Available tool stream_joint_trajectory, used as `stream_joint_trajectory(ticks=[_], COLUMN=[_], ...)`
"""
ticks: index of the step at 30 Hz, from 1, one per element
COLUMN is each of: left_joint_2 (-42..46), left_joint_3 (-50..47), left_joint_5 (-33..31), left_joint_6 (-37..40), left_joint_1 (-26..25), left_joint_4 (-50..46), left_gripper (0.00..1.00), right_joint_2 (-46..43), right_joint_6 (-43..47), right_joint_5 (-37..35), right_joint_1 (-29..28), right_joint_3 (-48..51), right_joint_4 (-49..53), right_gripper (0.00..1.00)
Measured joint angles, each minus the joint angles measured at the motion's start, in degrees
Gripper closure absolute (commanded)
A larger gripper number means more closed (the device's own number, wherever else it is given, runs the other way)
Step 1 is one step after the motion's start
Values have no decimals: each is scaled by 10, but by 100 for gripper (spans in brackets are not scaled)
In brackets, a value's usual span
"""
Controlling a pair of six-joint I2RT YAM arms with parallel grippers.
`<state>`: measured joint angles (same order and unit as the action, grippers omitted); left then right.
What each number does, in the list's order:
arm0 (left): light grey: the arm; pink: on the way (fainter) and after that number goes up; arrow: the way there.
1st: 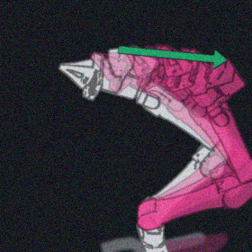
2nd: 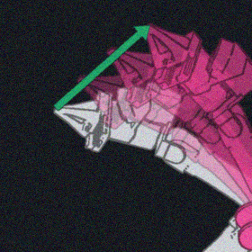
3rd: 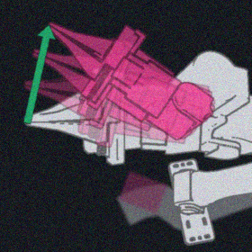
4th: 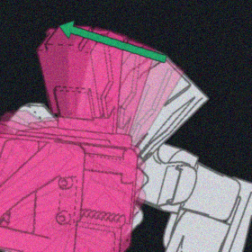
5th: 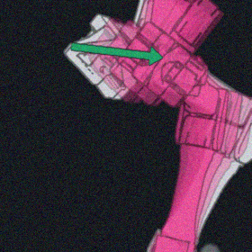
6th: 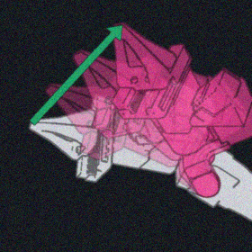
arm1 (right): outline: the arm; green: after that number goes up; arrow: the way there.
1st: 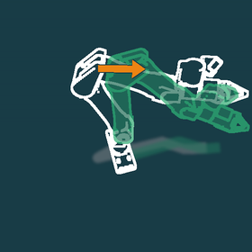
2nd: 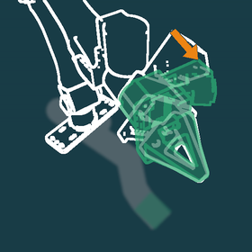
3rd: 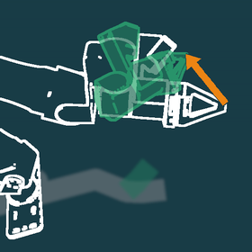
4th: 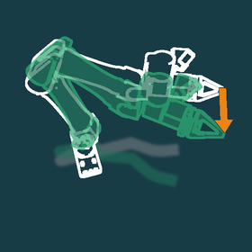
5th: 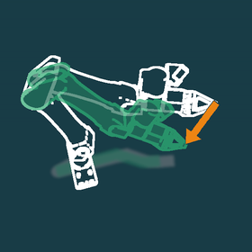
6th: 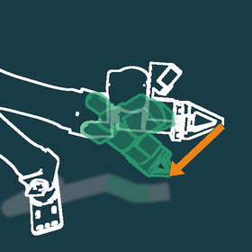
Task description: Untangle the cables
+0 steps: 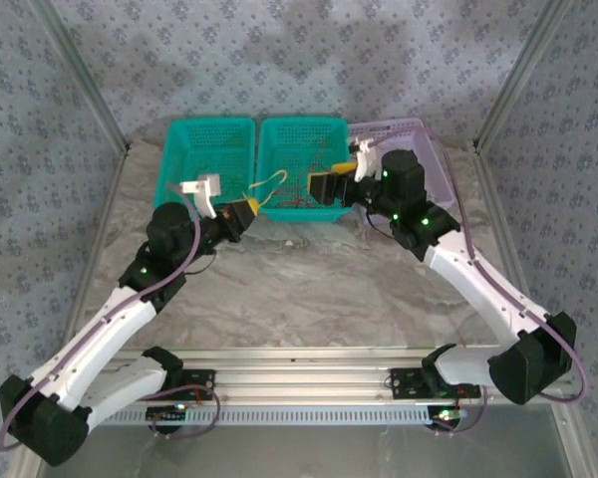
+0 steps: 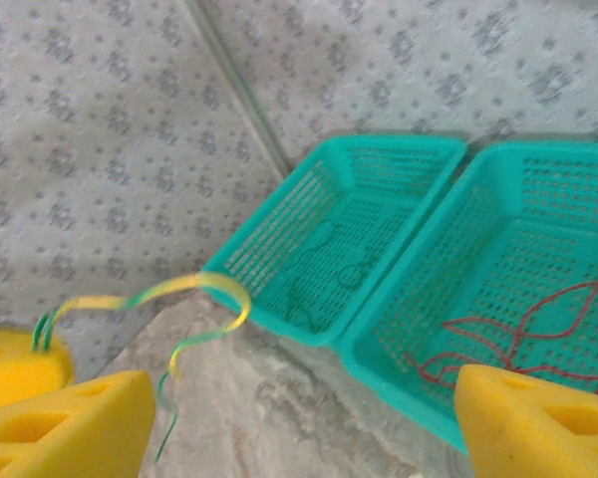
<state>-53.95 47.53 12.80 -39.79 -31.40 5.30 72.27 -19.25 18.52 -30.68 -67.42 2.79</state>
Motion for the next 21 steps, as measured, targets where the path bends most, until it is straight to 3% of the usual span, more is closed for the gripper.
stream_joint_trajectory(ticks=[12,21], left_joint_2=[-91,-107], left_joint_3=[45,49], left_joint_5=[-8,-14], left_joint_6=[-77,-119], left_joint_1=[-54,-80], left_joint_4=[122,177], left_gripper=[100,100], right_joint_2=[-30,-9], right_joint_6=[-23,-9], right_joint_5=[59,30], right_joint_1=[-24,-78], right_joint_3=[175,186], right_joint_4=[-190,-286], right_gripper=[18,19])
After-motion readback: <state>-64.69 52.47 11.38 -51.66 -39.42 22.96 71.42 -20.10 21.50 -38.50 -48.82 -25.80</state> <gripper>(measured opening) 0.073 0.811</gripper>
